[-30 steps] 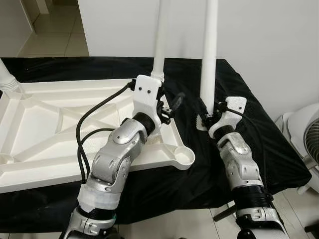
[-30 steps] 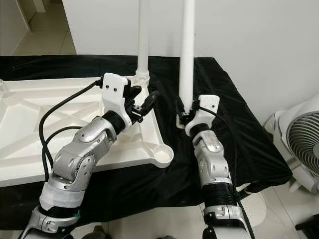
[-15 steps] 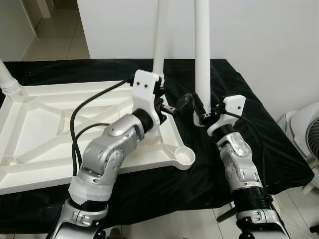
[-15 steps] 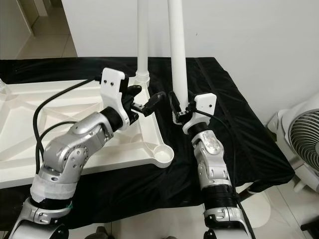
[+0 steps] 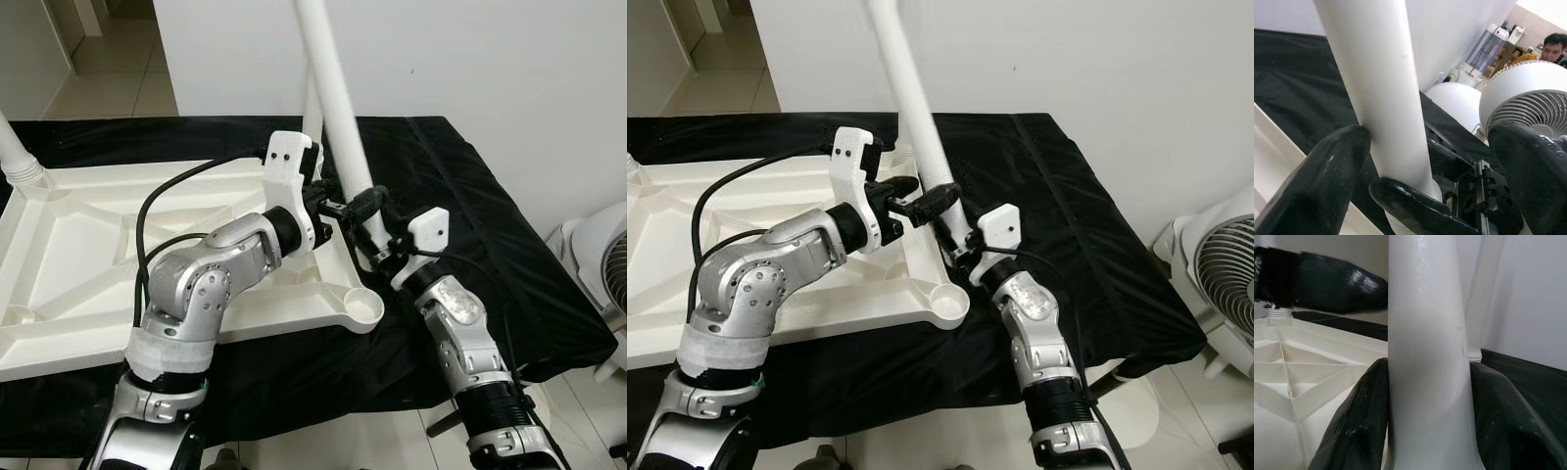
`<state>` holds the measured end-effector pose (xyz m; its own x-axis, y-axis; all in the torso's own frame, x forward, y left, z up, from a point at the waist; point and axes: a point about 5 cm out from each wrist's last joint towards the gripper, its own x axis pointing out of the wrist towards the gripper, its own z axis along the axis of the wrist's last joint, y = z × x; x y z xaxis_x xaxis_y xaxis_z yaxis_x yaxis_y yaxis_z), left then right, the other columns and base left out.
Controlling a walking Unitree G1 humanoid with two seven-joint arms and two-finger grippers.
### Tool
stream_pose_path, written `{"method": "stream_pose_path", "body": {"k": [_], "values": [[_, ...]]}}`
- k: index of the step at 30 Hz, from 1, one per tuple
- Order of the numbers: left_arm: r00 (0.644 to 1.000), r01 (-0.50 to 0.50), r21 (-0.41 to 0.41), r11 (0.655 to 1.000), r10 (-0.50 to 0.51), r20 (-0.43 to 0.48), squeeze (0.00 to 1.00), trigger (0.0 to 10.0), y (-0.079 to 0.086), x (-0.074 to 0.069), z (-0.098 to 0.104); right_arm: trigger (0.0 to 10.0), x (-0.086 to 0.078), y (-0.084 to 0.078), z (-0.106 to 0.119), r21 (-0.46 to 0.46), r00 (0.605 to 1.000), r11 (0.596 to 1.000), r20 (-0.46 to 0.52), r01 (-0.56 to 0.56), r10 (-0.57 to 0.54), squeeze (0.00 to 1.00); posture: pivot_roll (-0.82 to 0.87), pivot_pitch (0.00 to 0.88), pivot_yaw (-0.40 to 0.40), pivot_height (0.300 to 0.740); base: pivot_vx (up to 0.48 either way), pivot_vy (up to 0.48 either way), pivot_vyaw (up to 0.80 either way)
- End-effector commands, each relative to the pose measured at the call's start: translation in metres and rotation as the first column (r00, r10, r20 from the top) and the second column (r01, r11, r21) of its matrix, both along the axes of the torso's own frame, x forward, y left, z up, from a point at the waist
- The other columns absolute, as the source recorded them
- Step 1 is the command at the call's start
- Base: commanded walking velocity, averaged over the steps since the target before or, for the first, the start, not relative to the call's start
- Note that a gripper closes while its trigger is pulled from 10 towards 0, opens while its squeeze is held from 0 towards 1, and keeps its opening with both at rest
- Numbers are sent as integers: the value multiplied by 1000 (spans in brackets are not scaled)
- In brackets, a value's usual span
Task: Building children table
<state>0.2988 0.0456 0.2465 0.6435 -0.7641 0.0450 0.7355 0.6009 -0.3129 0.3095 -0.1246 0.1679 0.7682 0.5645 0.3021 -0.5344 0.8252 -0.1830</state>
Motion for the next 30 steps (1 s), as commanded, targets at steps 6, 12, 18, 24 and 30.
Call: {"method": "stream_pose_path", "body": {"k": [6, 12, 18, 24, 30], "values": [[992, 128, -25, 991, -128, -20, 0, 10000, -5, 1, 3, 10000, -4, 5, 2, -16, 999, 999, 40, -33, 34, 0, 90, 0, -27, 740, 0, 0, 0], [996, 84, -30, 996, -85, -29, 0, 10000, -3, 9, 6, 10000, -6, 7, -2, -36, 998, 998, 33, -46, 47, 0, 89, 0, -24, 740, 0, 0, 0], [999, -5, -44, 999, 2, -52, 0, 10000, 6, 26, 10, 10000, -11, 7, -9, -51, 998, 997, 16, -53, 54, 0, 80, 0, -24, 740, 0, 0, 0], [998, -59, -100, 993, 57, -18, 0, 10000, 16, 35, 28, 10000, -16, 4, -15, -64, 999, 997, -1, -42, 42, 0, 70, 0, -22, 740, 0, 0, 0], [998, -62, -129, 990, 64, 7, 0, 10000, 18, 36, 34, 10000, -16, 2, -16, -77, 1000, 997, -1, -28, 28, 0, 62, 0, -21, 740, 0, 0, 0]]}}
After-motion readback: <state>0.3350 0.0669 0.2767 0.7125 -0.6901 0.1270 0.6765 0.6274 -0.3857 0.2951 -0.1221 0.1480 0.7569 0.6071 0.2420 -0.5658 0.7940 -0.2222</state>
